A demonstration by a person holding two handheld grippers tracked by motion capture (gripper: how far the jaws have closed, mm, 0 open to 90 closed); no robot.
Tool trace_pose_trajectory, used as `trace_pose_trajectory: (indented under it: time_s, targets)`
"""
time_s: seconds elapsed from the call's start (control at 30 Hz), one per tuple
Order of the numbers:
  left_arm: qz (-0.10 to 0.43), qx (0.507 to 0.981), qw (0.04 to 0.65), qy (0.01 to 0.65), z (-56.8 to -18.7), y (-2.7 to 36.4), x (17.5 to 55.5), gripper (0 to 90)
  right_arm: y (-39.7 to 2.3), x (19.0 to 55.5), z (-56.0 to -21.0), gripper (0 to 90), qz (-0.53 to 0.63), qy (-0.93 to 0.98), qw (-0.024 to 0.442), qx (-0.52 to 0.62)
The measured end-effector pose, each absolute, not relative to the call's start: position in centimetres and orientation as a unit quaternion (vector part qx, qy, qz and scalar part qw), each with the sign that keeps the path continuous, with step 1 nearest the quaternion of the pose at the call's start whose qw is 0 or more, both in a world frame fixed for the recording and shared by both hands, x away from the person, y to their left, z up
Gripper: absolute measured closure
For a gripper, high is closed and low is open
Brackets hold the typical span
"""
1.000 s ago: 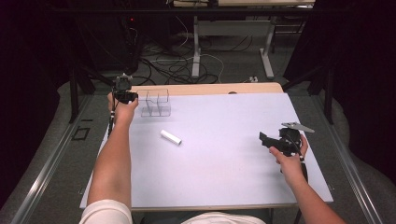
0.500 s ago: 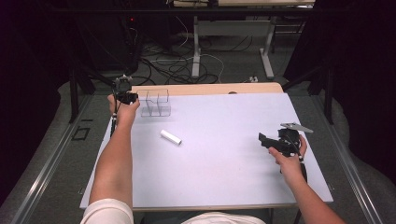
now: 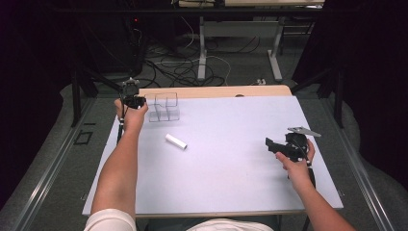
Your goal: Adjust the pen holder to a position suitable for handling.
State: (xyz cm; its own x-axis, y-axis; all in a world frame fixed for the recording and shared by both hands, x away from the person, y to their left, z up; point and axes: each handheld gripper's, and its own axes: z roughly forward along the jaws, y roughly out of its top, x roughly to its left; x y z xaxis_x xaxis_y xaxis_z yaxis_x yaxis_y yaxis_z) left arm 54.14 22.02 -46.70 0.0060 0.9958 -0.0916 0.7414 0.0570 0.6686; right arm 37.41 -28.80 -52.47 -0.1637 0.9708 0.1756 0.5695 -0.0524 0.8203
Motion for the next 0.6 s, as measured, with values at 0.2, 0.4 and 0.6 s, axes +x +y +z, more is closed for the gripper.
trace_pose_trajectory:
  time_s: [0.2, 0.4, 0.6]
  targets:
    - [0.216, 0.661, 0.289, 0.658, -46.5, 19.3, 52.9, 89.8, -28.6, 37.5, -52.5, 13.0, 0.411, 0.648, 0.243, 0.593]
    - [0.208, 0.670, 0.292, 0.650, -46.6, 16.5, 51.1, 89.7, -28.1, 37.5, -52.5, 13.0, 0.415, 0.653, 0.237, 0.588]
    - [0.197, 0.678, 0.296, 0.643, -46.5, 14.1, 49.5, 89.6, -27.8, 37.5, -52.4, 13.0, 0.417, 0.659, 0.234, 0.581]
